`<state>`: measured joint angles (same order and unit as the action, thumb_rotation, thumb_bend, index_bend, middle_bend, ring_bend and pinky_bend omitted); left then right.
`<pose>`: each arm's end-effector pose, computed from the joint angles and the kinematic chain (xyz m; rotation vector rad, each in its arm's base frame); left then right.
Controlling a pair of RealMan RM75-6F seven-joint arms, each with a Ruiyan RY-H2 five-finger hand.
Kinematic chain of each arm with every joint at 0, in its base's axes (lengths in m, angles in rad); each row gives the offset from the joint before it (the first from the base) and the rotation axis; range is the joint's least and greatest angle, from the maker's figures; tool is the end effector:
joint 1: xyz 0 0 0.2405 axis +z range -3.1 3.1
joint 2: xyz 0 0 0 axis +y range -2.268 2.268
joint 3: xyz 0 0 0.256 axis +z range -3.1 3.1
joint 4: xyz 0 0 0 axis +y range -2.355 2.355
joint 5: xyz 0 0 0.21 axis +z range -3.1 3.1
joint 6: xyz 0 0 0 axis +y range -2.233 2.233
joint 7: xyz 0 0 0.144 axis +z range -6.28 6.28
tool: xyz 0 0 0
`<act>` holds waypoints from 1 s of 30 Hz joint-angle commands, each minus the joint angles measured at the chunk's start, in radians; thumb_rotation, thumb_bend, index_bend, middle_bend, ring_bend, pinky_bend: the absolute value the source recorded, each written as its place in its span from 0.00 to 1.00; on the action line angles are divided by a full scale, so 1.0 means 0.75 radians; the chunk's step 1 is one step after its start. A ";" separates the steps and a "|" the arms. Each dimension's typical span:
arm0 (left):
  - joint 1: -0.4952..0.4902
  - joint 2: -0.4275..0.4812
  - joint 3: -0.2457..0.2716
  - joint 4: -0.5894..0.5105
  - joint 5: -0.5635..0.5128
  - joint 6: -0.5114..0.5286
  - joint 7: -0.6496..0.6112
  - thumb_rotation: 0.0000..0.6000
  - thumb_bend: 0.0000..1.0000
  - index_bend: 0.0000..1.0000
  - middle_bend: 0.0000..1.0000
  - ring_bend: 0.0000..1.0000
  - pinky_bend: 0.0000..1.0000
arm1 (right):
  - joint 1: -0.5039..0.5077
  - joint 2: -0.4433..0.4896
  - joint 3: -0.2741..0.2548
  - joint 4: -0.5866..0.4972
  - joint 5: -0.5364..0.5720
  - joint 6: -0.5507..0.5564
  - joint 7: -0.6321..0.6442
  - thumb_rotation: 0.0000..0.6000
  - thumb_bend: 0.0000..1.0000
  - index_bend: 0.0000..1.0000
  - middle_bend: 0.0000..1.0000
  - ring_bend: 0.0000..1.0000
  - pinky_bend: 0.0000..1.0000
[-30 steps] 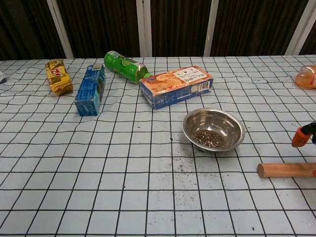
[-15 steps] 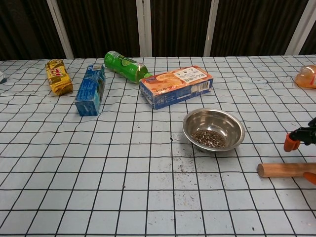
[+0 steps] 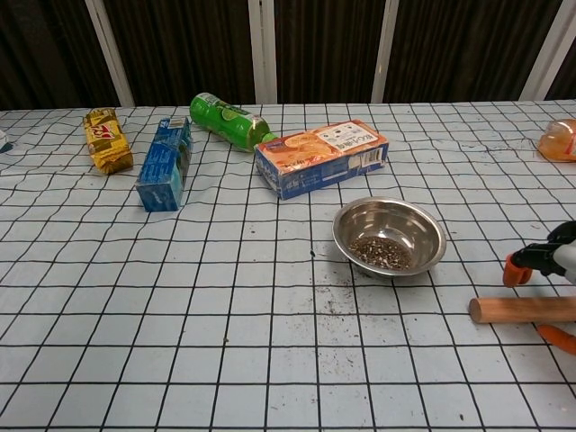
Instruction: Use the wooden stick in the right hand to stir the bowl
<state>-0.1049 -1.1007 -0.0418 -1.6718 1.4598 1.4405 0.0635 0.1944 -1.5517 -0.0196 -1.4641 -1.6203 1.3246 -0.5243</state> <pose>-0.3051 0.1843 0.1543 -1.4047 -0.9311 -0.8549 -0.2486 -0.1862 -0.0013 1.7971 -0.6615 0.7794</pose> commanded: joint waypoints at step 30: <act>-0.003 0.008 0.003 -0.011 -0.018 -0.019 -0.015 1.00 0.02 0.00 0.00 0.00 0.00 | 0.037 -0.068 0.012 -0.011 0.060 -0.041 -0.044 1.00 0.35 0.44 0.39 0.37 0.20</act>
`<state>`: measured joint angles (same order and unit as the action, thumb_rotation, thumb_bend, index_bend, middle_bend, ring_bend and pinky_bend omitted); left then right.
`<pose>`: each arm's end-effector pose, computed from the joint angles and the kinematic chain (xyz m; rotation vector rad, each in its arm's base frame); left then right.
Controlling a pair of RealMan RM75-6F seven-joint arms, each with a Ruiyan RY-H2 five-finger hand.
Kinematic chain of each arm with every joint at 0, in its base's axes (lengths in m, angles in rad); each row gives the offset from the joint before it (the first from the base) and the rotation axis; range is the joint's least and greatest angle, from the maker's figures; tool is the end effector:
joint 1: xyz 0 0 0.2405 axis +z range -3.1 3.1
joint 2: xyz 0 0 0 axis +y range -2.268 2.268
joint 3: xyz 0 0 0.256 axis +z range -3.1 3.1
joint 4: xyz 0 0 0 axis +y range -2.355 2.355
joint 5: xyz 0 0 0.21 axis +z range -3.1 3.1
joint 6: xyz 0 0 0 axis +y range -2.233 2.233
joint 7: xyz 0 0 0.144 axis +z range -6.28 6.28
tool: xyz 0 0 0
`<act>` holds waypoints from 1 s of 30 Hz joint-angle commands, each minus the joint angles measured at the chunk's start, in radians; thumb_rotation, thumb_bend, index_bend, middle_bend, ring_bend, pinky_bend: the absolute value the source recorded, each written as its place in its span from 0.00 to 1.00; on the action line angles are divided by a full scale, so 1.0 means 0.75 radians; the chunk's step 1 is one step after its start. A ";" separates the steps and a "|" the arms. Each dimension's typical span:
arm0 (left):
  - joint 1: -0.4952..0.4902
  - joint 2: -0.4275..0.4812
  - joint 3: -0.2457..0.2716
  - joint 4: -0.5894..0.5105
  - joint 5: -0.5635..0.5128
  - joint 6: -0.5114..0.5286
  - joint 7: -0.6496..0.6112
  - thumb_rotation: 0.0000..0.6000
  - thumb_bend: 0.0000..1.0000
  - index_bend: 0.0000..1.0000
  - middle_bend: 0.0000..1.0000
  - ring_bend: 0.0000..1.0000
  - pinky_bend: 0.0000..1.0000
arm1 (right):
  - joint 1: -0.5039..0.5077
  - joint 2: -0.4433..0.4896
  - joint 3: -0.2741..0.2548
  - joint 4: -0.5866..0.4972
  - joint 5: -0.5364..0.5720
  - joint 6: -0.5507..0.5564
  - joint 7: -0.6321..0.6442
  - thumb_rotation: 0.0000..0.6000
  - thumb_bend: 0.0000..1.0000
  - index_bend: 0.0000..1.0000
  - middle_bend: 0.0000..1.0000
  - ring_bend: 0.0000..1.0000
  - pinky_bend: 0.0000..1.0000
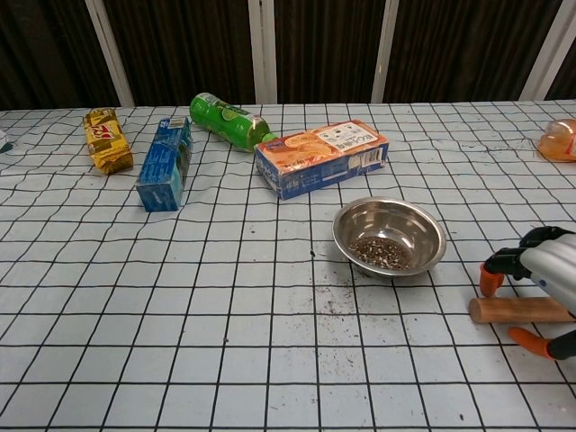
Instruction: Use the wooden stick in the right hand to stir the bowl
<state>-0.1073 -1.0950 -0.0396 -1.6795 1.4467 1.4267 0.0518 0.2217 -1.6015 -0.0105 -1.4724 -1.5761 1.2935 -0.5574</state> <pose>-0.3062 0.1843 0.1539 -1.3997 -0.9579 -0.8505 -0.2354 -0.1924 -0.0177 1.8064 -0.6953 0.7870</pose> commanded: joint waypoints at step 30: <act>-0.001 0.006 0.001 -0.008 -0.006 -0.007 -0.010 1.00 0.02 0.00 0.00 0.00 0.00 | 0.026 -0.007 -0.001 -0.012 0.041 -0.031 -0.026 1.00 0.46 0.44 0.39 0.37 0.20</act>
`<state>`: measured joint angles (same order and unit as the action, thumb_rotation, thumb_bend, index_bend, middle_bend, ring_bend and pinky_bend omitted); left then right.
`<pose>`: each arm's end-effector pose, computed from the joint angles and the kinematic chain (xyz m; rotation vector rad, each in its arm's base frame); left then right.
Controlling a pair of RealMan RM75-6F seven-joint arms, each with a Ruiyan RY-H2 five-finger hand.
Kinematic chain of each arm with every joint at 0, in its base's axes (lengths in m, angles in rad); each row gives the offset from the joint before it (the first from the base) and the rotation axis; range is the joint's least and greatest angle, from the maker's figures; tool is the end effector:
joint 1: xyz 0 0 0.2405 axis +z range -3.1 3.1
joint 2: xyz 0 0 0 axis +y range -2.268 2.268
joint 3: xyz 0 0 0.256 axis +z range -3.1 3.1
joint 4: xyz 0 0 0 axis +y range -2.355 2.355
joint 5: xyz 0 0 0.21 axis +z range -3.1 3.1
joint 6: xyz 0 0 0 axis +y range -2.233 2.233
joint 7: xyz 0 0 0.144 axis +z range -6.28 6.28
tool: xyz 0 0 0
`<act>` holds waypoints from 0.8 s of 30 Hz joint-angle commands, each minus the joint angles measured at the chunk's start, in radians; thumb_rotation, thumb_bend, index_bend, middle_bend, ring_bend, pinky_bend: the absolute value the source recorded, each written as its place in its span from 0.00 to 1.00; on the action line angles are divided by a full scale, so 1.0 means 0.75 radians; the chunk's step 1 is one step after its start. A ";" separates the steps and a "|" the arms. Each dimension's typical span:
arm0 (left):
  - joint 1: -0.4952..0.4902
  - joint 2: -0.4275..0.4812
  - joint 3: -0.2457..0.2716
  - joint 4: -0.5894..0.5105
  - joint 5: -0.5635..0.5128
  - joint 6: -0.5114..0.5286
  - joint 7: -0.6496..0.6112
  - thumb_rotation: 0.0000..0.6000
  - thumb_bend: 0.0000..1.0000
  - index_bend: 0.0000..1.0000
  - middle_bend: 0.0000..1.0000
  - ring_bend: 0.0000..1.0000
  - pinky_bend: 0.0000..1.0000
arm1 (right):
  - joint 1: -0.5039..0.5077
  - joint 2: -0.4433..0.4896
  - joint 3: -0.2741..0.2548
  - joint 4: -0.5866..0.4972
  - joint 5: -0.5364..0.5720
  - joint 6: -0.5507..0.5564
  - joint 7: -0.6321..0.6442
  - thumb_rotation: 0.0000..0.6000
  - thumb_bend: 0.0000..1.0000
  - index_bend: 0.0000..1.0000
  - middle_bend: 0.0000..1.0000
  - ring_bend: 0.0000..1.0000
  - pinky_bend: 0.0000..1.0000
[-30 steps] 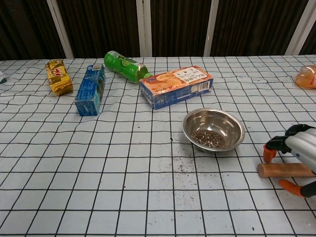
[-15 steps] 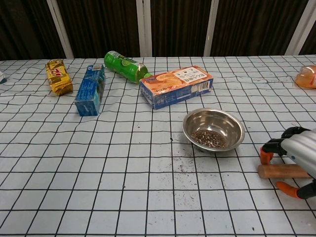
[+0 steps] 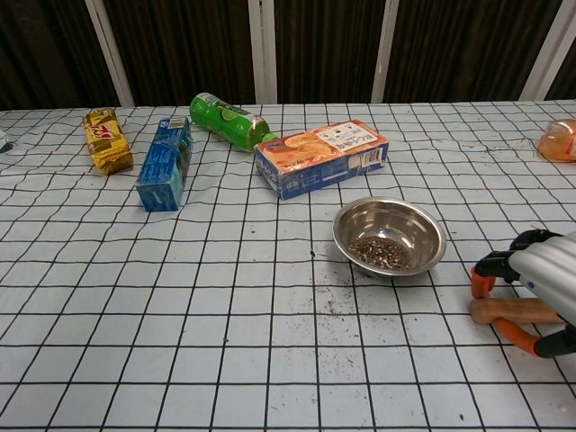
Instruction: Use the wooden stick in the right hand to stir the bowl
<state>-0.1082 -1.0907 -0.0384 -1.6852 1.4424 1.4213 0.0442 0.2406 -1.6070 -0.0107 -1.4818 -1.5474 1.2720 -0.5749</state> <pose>-0.3062 0.1842 0.1541 -1.3973 -0.9711 -0.8517 -0.2323 -0.1959 -0.0221 1.8228 -0.7060 0.7724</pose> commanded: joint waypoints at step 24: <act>0.000 0.002 0.001 -0.001 -0.002 -0.001 -0.006 1.00 0.02 0.00 0.00 0.00 0.00 | 0.005 -0.001 0.001 0.006 0.049 -0.012 -0.035 1.00 0.52 0.57 0.48 0.45 0.30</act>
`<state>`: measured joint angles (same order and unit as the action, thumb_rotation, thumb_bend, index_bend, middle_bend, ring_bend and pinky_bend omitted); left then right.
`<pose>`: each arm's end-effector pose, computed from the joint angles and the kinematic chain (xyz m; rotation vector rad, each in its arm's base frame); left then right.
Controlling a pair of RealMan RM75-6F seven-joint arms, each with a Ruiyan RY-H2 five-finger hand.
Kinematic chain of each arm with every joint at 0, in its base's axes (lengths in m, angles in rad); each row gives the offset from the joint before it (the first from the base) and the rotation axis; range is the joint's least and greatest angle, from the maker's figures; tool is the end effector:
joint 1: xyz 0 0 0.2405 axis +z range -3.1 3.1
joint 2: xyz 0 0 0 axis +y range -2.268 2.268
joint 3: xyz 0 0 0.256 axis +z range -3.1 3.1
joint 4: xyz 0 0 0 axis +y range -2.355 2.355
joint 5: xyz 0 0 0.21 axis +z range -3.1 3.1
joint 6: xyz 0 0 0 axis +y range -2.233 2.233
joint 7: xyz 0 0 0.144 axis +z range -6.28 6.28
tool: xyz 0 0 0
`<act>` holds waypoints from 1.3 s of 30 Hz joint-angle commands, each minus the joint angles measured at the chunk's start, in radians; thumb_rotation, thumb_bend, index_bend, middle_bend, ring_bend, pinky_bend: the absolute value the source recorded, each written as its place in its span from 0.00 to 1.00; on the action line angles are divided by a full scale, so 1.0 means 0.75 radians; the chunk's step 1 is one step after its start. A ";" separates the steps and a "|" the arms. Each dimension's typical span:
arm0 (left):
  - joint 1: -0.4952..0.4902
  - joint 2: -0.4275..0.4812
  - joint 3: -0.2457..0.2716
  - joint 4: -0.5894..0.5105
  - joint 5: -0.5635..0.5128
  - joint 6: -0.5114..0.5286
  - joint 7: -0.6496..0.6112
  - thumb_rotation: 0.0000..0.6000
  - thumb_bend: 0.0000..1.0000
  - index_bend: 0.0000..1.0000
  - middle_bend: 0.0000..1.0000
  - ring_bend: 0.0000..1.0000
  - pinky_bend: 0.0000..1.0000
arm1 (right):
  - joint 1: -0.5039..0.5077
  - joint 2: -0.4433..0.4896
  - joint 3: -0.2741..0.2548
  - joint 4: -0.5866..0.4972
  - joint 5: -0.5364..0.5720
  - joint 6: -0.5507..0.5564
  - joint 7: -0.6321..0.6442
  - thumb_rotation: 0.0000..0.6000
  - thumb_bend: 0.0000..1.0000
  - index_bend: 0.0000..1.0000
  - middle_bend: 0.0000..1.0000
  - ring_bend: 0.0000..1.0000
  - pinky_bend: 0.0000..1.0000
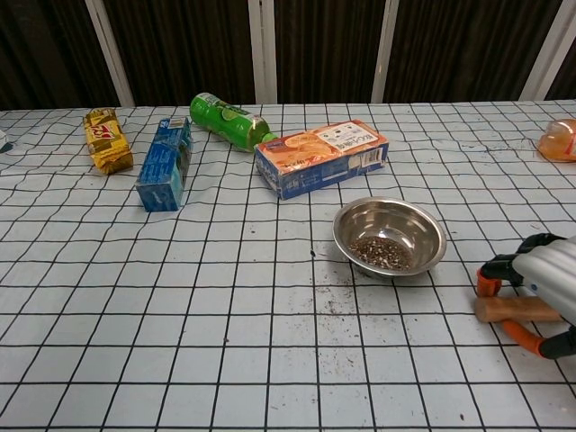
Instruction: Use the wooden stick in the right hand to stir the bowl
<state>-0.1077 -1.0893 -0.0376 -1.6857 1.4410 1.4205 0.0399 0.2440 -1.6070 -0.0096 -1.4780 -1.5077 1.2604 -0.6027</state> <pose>-0.3066 0.1838 0.1543 -1.3952 -0.9758 -0.8521 -0.2381 -0.1978 -0.0232 1.8196 -0.7110 0.7230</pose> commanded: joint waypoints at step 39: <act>0.001 -0.002 0.000 -0.011 -0.003 0.001 -0.003 1.00 0.02 0.00 0.00 0.00 0.00 | 0.022 0.266 0.195 -0.198 -0.098 0.285 0.612 1.00 0.60 0.76 0.62 0.62 0.52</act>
<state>-0.1067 -1.0904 -0.0377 -1.6940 1.4384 1.4213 0.0377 0.2593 -1.4315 0.1060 -1.6031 -1.5942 1.4487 -0.1943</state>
